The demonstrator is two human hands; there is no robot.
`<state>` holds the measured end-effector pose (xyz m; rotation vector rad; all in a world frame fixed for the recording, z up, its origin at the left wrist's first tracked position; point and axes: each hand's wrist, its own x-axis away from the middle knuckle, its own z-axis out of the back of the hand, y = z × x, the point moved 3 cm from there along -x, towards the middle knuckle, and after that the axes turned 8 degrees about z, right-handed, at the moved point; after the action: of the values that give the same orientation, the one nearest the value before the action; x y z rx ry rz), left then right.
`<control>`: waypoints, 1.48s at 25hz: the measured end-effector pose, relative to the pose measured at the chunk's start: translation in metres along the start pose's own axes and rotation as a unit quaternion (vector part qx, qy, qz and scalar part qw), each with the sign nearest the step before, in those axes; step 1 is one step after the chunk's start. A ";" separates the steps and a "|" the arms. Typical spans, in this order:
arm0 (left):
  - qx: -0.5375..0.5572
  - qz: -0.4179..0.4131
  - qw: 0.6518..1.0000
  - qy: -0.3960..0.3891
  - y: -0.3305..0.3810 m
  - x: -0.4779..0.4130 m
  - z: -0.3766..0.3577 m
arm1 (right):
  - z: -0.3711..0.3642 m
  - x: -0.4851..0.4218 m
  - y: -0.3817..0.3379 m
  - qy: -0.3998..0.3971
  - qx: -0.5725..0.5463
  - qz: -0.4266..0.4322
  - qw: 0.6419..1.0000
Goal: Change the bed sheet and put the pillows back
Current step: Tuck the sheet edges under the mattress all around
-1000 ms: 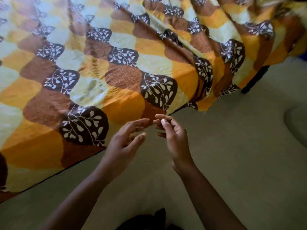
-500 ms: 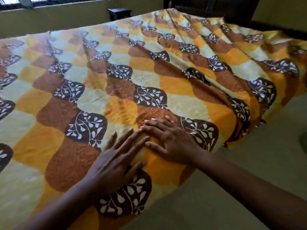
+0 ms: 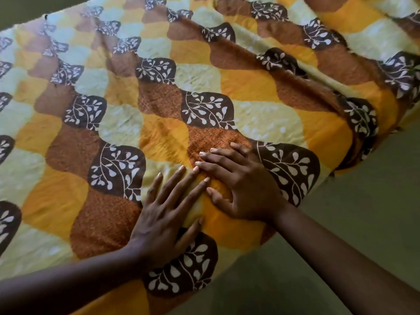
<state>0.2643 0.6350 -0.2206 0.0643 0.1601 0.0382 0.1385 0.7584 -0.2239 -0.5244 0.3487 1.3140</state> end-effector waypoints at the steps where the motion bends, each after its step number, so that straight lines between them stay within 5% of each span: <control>1: -0.013 0.005 1.000 -0.016 -0.002 0.001 -0.005 | -0.002 0.001 0.001 -0.002 -0.003 -0.001 1.000; 7: -0.021 0.016 0.997 -0.068 0.002 0.003 -0.007 | 0.000 0.005 -0.007 -0.086 -0.020 -0.054 0.995; 11: -0.030 0.049 0.981 -0.186 0.007 -0.004 0.004 | 0.029 0.011 -0.015 -0.130 -0.146 -0.141 0.971; 17: 0.087 0.251 0.905 -0.332 0.074 -0.039 0.081 | 0.168 0.054 0.017 -0.055 -0.200 -0.333 0.920; 26: 0.314 0.217 0.883 -0.275 0.271 -0.132 0.190 | 0.369 0.127 0.101 0.031 -0.220 -0.513 0.829; 37: 0.366 0.225 0.890 -0.151 0.383 -0.387 0.152 | 0.449 0.145 0.358 0.038 -0.184 -0.528 0.828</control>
<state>-0.1059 0.9912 0.0164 0.8617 -0.1652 0.4317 -0.1990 1.1829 0.0148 -0.9211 -0.1606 0.2566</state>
